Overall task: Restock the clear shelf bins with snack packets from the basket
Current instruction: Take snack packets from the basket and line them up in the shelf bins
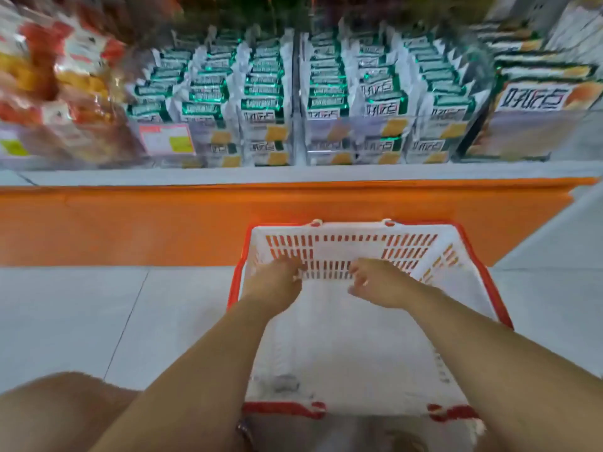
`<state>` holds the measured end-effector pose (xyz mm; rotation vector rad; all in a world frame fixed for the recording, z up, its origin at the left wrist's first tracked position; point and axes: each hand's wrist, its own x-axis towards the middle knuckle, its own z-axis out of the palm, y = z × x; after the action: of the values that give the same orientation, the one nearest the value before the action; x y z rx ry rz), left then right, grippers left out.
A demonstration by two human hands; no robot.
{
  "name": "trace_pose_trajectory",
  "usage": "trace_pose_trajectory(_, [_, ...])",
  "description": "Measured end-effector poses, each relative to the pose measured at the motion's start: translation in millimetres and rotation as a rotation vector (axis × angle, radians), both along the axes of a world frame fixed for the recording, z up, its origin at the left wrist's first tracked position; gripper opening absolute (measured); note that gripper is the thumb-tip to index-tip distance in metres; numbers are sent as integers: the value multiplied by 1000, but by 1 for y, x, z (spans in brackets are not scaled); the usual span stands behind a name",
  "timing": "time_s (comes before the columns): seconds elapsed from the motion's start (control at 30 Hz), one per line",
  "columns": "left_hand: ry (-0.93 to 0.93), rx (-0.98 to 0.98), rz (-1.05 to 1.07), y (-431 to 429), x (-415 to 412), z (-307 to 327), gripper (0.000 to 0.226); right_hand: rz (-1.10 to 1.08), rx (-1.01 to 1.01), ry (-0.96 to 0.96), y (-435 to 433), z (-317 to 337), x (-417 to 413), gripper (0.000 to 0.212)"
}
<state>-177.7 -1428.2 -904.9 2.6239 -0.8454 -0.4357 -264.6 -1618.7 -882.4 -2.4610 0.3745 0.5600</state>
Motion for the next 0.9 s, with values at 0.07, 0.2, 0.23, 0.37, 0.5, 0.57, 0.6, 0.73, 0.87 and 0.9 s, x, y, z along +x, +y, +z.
trace_pose_trajectory(0.07, [236, 202, -96, 17, -7, -38, 32, 37, 56, 189, 15, -39, -5, 48])
trace_pose_trajectory(0.2, [507, 539, -247, 33, -28, -89, 49, 32, 119, 370, 29, -95, -7, 48])
trace_pose_trajectory(0.23, [537, 591, -272, 30, -31, -98, 53, 24, 126, 396, 29, -103, -7, 49])
trace_pose_trajectory(0.37, [625, 765, -334, 15, -50, -128, 59, -12, 153, 452, 26, -121, -4, 50])
trace_pose_trajectory(0.5, [663, 793, -276, 11, -56, -141, 47, -41, 180, 427, 21, -127, -3, 50])
trace_pose_trajectory(0.57, [687, 745, -199, 8, -53, -135, 38, -54, 196, 408, 18, -122, -2, 49])
trace_pose_trajectory(0.6, [702, 701, -133, 5, -50, -130, 35, -64, 211, 397, 16, -117, -2, 49])
trace_pose_trajectory(0.73, [850, 301, 210, -10, -24, -91, 34, -93, 290, 303, 7, -76, 7, 38])
trace_pose_trajectory(0.87, [1063, -277, 568, -22, 4, -27, 15, -73, 349, 116, 4, -14, 25, 29])
trace_pose_trajectory(0.9, [1096, -396, 611, -23, 7, -11, 14, -58, 363, 63, 6, 3, 28, 28])
